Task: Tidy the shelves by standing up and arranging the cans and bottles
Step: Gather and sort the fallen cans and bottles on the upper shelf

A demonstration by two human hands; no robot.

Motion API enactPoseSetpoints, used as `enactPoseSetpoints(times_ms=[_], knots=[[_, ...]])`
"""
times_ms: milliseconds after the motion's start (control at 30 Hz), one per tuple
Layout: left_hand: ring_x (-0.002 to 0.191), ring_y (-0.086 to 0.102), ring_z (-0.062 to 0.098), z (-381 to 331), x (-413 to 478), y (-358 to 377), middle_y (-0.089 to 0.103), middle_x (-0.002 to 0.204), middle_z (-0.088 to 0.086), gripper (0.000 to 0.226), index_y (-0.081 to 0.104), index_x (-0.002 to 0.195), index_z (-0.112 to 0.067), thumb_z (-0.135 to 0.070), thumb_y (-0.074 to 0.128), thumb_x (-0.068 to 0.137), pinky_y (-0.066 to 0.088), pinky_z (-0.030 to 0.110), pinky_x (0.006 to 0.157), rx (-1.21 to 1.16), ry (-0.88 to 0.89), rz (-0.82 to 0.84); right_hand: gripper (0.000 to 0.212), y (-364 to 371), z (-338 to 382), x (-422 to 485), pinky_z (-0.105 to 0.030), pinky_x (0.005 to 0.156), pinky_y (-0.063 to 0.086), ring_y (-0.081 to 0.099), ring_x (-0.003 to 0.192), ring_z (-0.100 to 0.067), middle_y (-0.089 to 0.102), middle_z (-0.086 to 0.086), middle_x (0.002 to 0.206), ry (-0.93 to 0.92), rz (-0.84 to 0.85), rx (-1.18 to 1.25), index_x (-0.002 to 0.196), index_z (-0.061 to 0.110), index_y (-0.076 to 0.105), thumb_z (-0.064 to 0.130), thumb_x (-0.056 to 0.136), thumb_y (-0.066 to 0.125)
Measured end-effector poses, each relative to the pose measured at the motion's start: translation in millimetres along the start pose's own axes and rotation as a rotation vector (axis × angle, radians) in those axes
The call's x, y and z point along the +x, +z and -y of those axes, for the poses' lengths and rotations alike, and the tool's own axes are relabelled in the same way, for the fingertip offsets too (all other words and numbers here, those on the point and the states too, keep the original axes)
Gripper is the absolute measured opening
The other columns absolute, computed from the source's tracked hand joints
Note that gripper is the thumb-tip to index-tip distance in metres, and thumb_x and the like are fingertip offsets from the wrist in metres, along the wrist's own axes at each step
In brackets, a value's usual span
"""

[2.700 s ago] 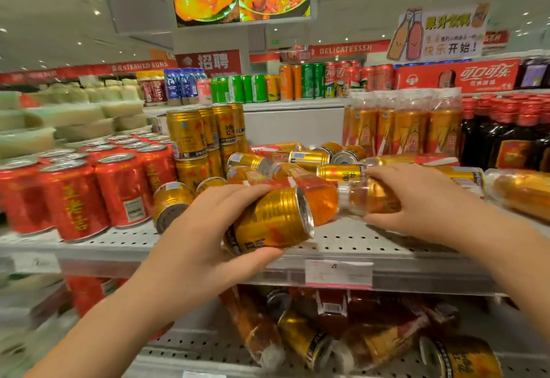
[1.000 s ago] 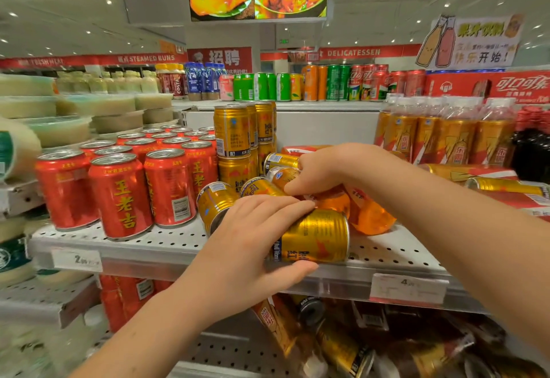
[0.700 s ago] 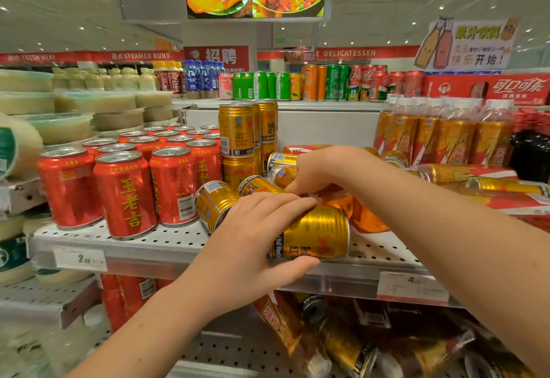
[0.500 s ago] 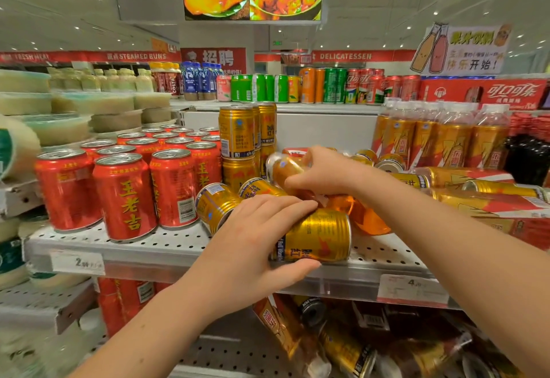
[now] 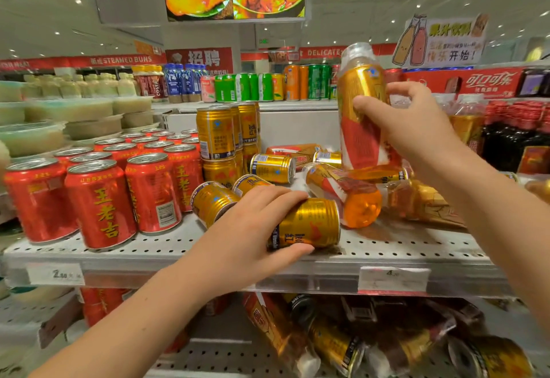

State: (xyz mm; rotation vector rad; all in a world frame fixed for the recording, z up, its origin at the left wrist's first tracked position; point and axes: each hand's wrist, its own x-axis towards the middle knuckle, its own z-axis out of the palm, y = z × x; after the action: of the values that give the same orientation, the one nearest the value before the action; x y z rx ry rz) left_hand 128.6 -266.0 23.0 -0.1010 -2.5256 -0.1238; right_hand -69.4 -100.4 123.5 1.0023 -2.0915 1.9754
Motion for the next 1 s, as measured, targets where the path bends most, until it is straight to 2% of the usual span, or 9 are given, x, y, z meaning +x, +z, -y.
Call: enactPoseSetpoints(times_ms=[100,167,233,400,533,733,800,867,1000], knots=[[0.126,0.048,0.011,-5,18,0,0.056,0.136,-0.008,0.067,0.05,0.145,-0.024,-0.061,0.064,0.09,0.034,0.03,0.111,0.068,0.026,-0.003,0.062,-9,-5,-10,-0.039,0.069,0.063,0.075,0.076,-0.009,0.072,0.005,0.098,-0.023,0.01,0.007,0.124,0.035,0.047,0.054,0.074,0.078],[0.127,0.049,0.014,-6,29,-4,0.058,0.135,-0.007,0.069,0.052,0.143,-0.023,-0.062,0.064,0.089,0.035,0.036,0.112,0.099,0.043,0.006,0.059,-13,-8,-15,-0.027,0.06,0.061,0.074,0.074,-0.005,0.073,0.004,0.094,-0.059,0.017,0.015,0.123,0.036,0.047,0.051,0.076,0.079],[0.129,0.048,0.012,-4,33,-9,0.057,0.138,-0.008,0.07,0.051,0.145,-0.024,-0.063,0.065,0.088,0.033,0.032,0.112,0.092,0.049,0.027,0.059,-16,-11,-20,-0.017,0.054,0.055,0.072,0.074,-0.002,0.07,0.002,0.101,-0.09,0.024,-0.005,0.123,0.037,0.046,0.052,0.077,0.079],[0.129,0.048,0.007,-5,21,-6,0.055,0.139,-0.011,0.07,0.049,0.146,-0.026,-0.063,0.065,0.088,0.035,0.023,0.109,0.059,0.061,0.036,0.061,-19,-25,-27,-0.018,0.059,0.055,0.073,0.075,-0.003,0.073,0.002,0.1,-0.106,0.045,-0.037,0.127,0.034,0.048,0.051,0.078,0.079],[0.13,0.047,0.006,-7,8,2,0.054,0.141,-0.012,0.071,0.048,0.147,-0.025,-0.063,0.065,0.089,0.039,0.03,0.109,0.021,0.025,0.018,0.059,-14,-28,-26,-0.01,0.052,0.049,0.072,0.07,0.001,0.074,0.009,0.084,-0.113,0.054,0.009,0.129,0.031,0.047,0.043,0.082,0.08],[0.133,0.043,0.0,1,-8,-1,0.049,0.142,-0.019,0.069,0.046,0.148,-0.032,-0.063,0.065,0.089,0.04,0.027,0.109,-0.02,-0.028,-0.044,0.054,4,-21,-24,-0.022,0.061,0.058,0.074,0.075,-0.007,0.076,0.016,0.086,-0.142,0.092,0.063,0.126,0.032,0.047,0.042,0.083,0.078],[0.134,0.043,0.0,7,-14,-5,0.049,0.142,-0.019,0.07,0.045,0.148,-0.032,-0.063,0.066,0.089,0.041,0.03,0.109,-0.012,-0.039,-0.043,0.055,11,-22,-26,-0.035,0.071,0.062,0.075,0.079,-0.011,0.077,0.007,0.09,-0.147,0.101,0.083,0.126,0.033,0.046,0.044,0.082,0.078],[0.133,0.044,0.001,14,-20,-9,0.049,0.142,-0.018,0.071,0.044,0.149,-0.032,-0.064,0.065,0.089,0.042,0.032,0.109,0.006,-0.048,-0.039,0.058,16,-24,-29,-0.043,0.078,0.062,0.075,0.083,-0.012,0.077,0.002,0.095,-0.155,0.11,0.092,0.128,0.034,0.045,0.046,0.081,0.078],[0.134,0.042,0.0,33,-29,-16,0.048,0.141,-0.019,0.072,0.043,0.148,-0.033,-0.068,0.062,0.088,0.04,0.028,0.11,0.041,-0.078,-0.034,0.063,22,-23,-34,-0.044,0.085,0.06,0.073,0.092,-0.011,0.075,0.001,0.103,-0.162,0.116,0.112,0.131,0.035,0.045,0.047,0.079,0.079]])
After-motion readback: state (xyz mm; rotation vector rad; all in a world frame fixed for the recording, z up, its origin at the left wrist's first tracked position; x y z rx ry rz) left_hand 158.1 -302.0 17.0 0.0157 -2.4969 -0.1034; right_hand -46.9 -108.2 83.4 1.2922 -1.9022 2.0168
